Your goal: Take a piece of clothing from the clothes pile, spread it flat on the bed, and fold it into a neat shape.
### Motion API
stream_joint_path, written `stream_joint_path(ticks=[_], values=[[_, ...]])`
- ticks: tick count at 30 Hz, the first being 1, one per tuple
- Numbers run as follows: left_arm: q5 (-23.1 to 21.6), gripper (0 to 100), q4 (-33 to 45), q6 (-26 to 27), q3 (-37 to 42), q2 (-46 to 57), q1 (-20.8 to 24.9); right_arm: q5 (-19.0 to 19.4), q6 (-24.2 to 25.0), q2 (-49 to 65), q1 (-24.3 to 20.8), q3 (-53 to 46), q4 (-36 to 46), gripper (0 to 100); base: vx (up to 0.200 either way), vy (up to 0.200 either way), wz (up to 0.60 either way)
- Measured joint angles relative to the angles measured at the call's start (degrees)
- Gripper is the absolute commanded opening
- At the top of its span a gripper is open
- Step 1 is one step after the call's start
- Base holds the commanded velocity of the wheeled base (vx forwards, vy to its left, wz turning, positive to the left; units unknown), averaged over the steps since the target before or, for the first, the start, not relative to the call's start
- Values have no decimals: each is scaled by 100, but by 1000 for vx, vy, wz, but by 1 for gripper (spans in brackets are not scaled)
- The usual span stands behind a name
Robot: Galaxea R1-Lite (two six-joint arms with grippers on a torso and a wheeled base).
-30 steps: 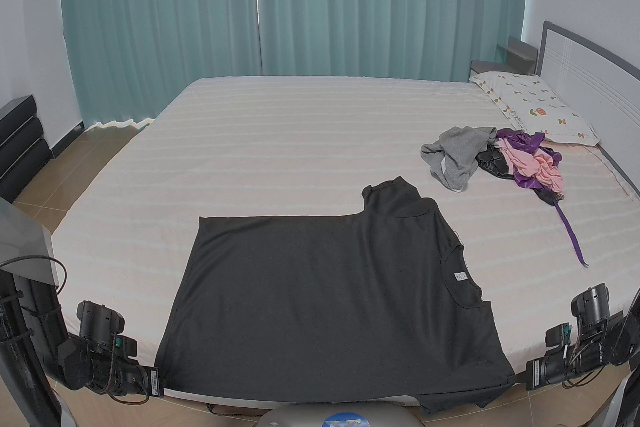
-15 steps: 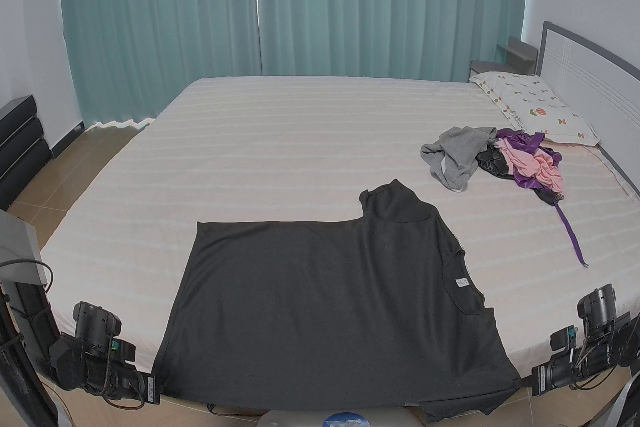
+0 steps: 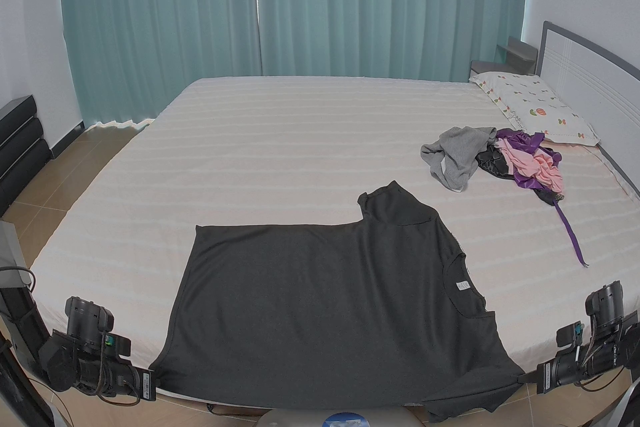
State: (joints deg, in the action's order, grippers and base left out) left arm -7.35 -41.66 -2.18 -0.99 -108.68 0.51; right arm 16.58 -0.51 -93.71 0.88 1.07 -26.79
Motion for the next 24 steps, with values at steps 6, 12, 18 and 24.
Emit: stream_joint_path(ticks=[6, 12, 18, 24], values=[[-22, 0, -463, -512, -99, 154, -18, 39, 149, 162, 28, 201, -9, 0, 0, 0, 0], [-15, 0, -701, -1465, -540, 232, -10, 50, 744, 199, 2, 772, -9, 0, 0, 0, 0], [-9, 0, -741, -2026, -1114, 229, 0, 46, 1102, -30, -20, 1423, -13, 0, 0, 0, 0], [0, 0, -720, -2130, -1406, 123, 52, 35, 1148, -411, -39, 1824, -11, 0, 0, 0, 0]])
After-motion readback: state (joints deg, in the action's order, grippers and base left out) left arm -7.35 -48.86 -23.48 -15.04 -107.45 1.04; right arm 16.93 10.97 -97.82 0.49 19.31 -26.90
